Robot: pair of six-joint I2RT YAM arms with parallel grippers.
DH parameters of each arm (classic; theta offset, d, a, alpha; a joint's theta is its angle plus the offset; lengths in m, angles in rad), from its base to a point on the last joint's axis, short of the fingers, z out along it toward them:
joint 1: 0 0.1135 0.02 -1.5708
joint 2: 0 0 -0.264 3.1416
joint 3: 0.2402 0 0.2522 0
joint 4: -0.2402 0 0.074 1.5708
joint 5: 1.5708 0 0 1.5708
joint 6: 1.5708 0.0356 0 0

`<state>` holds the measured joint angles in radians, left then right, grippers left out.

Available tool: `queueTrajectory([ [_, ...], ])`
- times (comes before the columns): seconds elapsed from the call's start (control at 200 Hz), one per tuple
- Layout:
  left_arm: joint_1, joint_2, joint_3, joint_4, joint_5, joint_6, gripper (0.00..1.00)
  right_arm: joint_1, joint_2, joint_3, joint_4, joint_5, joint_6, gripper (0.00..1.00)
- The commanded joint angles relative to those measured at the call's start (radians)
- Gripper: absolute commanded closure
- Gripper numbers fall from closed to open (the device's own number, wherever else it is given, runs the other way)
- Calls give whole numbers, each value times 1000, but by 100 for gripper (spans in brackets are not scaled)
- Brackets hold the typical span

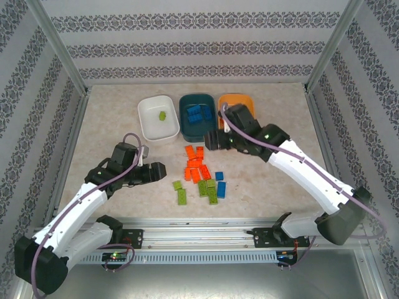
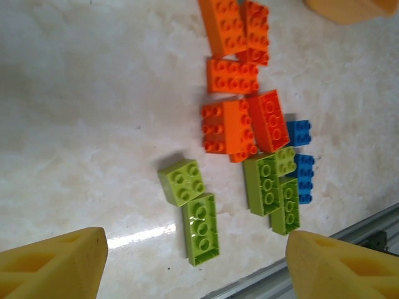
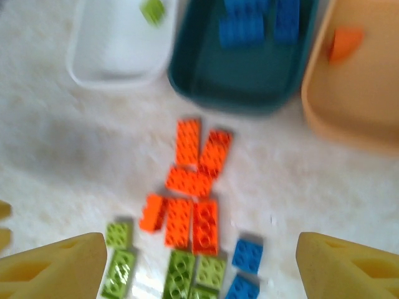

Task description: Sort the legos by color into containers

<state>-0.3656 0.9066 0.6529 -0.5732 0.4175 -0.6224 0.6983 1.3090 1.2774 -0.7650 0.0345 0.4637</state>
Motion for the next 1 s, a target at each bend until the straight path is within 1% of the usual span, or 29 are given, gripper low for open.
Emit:
queueTrajectory([
  [0.0,-5,5,-37,100,17,-37,24,9,-74,-136,36,-33,101,21],
  [0.11,-9,34,-61,156,39,-72,24,19,-87,-229,-2,-39,149,21],
  [0.215,-20,74,-51,165,37,-75,24,30,-80,-306,-20,-23,176,21],
  [0.28,-27,90,-46,167,30,-73,24,32,-80,-362,7,-25,192,22],
  [0.435,-33,107,-57,187,14,-89,23,34,-41,-449,108,-96,192,26],
  [0.545,-33,118,-66,198,4,-102,23,35,29,-445,141,-111,176,31],
  [0.64,-34,130,-64,201,-1,-110,23,34,99,-410,149,-113,163,33],
  [0.724,-33,145,-56,209,-2,-112,23,33,159,-377,156,-107,156,38],
  [0.859,-34,185,-10,179,-20,-77,22,30,242,-315,123,-75,150,40],
  [0.994,-34,232,27,161,-18,-52,22,16,283,-296,128,-64,145,41],
])
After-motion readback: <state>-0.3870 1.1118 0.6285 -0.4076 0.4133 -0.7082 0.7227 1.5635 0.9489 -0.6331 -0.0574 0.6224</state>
